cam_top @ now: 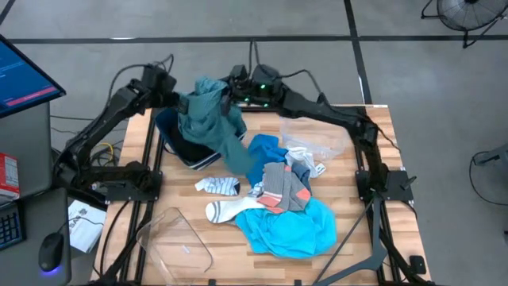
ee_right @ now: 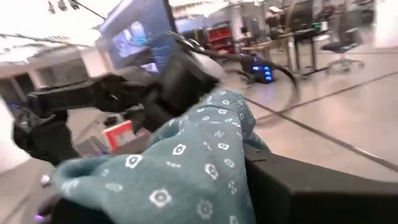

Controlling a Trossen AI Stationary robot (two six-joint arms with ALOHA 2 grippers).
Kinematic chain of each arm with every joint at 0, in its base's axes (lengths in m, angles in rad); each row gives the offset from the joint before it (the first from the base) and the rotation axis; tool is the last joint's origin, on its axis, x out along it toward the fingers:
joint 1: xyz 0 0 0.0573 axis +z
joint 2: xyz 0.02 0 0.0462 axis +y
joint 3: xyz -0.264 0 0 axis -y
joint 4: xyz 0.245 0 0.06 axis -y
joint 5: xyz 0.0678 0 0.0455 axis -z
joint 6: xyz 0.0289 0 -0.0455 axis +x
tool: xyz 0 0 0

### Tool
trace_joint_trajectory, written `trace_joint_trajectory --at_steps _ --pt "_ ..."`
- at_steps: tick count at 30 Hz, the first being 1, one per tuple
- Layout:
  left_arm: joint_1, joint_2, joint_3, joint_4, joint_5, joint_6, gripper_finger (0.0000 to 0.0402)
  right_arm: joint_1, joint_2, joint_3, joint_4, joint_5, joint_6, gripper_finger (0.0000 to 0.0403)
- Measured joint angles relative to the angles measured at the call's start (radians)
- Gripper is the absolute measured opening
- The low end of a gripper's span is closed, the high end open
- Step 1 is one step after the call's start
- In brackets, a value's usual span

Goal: Pick & Place Cloths
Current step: Put the blue shirt into the blue bin

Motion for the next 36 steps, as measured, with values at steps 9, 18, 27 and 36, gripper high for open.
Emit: trace_joint_trajectory --at_steps 9,18,27,36 --pt "-0.011 -0.005 -0.125 0.0 -0.002 -0.055 0.0002 0.015 0.166 0.002 -0.034 -0.001 0.078 0.0003" --pt "-0.011 -0.068 -0.125 0.028 0.028 0.014 0.0059 0.011 0.279 0.058 -0.358 0.001 0.004 0.0008" --pt "-0.012 -0.225 -0.125 0.109 0.163 0.039 0.0199 0.011 0.26 0.067 -0.413 0.157 -0.184 0.0091" --pt "-0.011 -0.335 -0.056 0.144 0.133 0.089 0.029 -0.025 0.242 0.294 -0.58 0.161 -0.289 0.0287"
